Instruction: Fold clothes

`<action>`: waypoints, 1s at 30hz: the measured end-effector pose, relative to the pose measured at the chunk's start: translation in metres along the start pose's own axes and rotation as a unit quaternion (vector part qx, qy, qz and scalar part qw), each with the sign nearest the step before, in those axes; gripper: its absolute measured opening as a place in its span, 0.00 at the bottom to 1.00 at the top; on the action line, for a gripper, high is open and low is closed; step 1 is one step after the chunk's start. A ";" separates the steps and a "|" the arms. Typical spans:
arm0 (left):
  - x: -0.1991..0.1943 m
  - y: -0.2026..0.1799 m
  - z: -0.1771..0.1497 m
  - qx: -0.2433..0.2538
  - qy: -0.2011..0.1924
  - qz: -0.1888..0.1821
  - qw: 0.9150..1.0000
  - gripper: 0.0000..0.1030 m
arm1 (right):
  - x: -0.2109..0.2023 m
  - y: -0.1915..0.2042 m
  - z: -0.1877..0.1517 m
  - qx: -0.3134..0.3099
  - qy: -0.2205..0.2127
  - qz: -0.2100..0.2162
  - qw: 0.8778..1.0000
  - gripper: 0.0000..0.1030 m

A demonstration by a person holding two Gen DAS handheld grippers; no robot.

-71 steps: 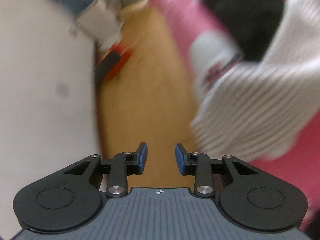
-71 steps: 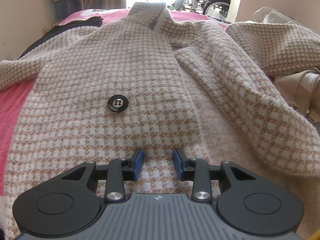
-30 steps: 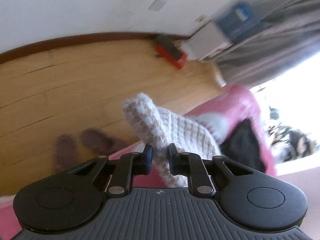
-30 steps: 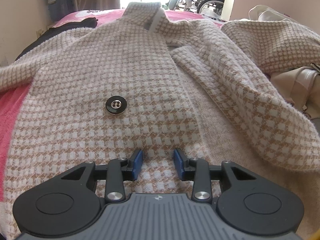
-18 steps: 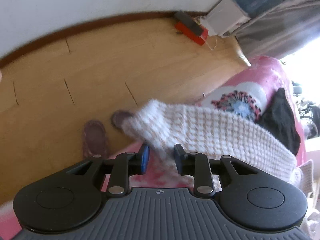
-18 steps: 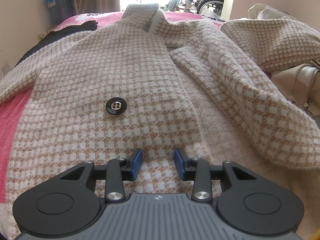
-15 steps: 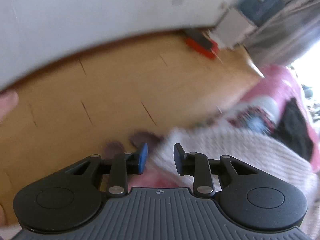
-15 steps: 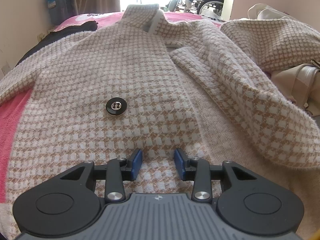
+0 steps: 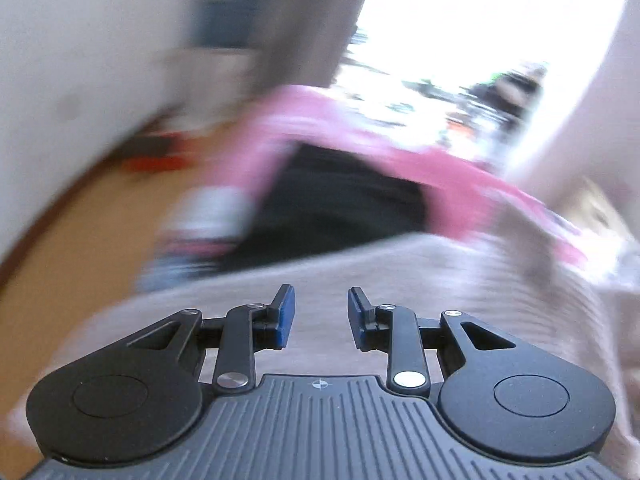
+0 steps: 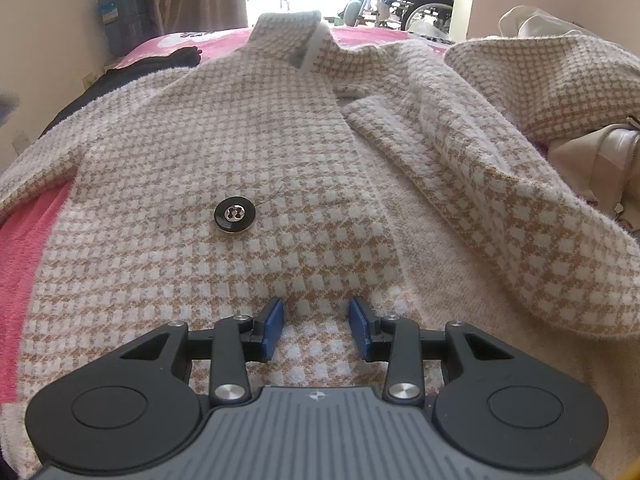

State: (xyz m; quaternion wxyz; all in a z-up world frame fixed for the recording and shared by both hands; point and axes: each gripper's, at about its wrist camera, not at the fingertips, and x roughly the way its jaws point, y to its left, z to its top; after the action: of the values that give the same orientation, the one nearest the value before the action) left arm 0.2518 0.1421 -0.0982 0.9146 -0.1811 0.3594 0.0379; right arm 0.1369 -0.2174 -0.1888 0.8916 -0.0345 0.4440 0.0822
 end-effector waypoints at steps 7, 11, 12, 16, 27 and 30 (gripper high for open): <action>0.101 -0.145 -0.001 0.109 -0.015 -0.106 0.988 0.28 | -0.046 -0.013 0.071 0.012 -0.065 0.053 0.996 0.38; 0.150 -0.165 0.012 0.121 -0.022 -0.105 0.987 0.28 | -0.022 -0.014 0.151 -0.013 -0.109 0.051 0.993 0.38; 0.155 -0.165 0.014 0.113 -0.022 -0.106 0.988 0.28 | -0.005 -0.011 0.169 -0.028 -0.114 0.039 0.992 0.38; 0.184 -0.163 0.029 0.097 -0.012 -0.107 0.989 0.28 | 0.079 0.001 0.229 -0.092 -0.114 -0.002 0.989 0.38; 0.233 -0.168 0.010 0.151 -0.016 -0.091 0.984 0.28 | 0.168 -0.016 0.287 -0.123 -0.052 -0.015 0.991 0.10; 0.228 -0.171 -0.003 0.186 -0.040 -0.083 0.978 0.28 | 0.156 -0.040 0.319 -0.081 -0.061 0.013 0.995 0.10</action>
State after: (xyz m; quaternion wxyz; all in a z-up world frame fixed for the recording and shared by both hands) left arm 0.4528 -0.0321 -0.2012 0.9458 -0.0351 0.3075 -0.0984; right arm 0.4867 -0.1956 -0.1209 0.9101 -0.0955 0.3814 0.1312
